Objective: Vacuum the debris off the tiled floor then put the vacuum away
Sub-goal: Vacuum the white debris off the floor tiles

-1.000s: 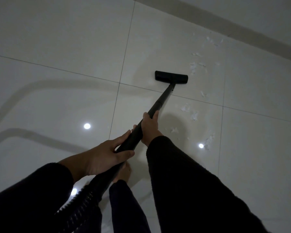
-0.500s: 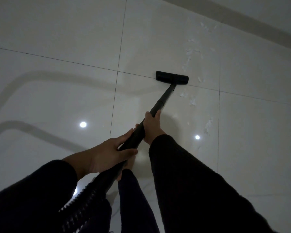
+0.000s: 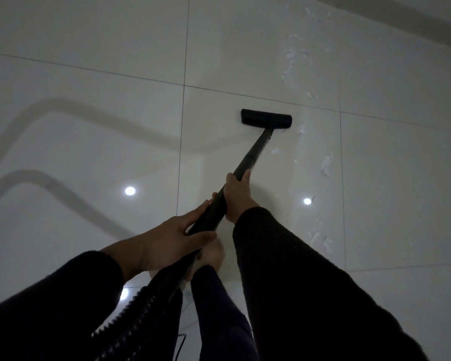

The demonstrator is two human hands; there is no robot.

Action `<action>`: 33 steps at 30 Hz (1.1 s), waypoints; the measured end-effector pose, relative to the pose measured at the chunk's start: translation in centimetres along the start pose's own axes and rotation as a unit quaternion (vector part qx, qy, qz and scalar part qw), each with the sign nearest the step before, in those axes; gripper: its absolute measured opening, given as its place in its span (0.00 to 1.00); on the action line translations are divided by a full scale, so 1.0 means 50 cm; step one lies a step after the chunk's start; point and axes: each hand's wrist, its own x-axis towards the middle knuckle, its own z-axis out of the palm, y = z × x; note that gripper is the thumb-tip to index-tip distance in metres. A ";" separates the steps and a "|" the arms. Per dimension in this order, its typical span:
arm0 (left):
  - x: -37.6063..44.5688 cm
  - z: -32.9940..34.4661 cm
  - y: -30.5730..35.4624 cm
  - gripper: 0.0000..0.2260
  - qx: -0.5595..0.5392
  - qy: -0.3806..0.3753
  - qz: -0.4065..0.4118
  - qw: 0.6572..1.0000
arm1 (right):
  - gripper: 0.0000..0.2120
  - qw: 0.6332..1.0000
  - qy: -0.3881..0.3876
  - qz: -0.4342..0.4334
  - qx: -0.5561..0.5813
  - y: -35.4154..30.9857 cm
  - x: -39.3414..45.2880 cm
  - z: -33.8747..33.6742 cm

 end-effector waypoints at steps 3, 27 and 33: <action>-0.012 0.035 -0.022 0.28 -0.061 -0.022 -0.011 0.998 | 0.24 1.000 -0.007 -0.006 0.000 0.031 -0.013 -0.027; -0.074 0.275 -0.121 0.32 -0.001 0.016 -0.043 0.999 | 0.24 0.999 -0.033 -0.019 0.007 0.204 -0.086 -0.207; -0.103 0.314 -0.149 0.32 0.000 0.016 -0.051 0.999 | 0.24 0.999 -0.036 -0.012 -0.006 0.245 -0.124 -0.230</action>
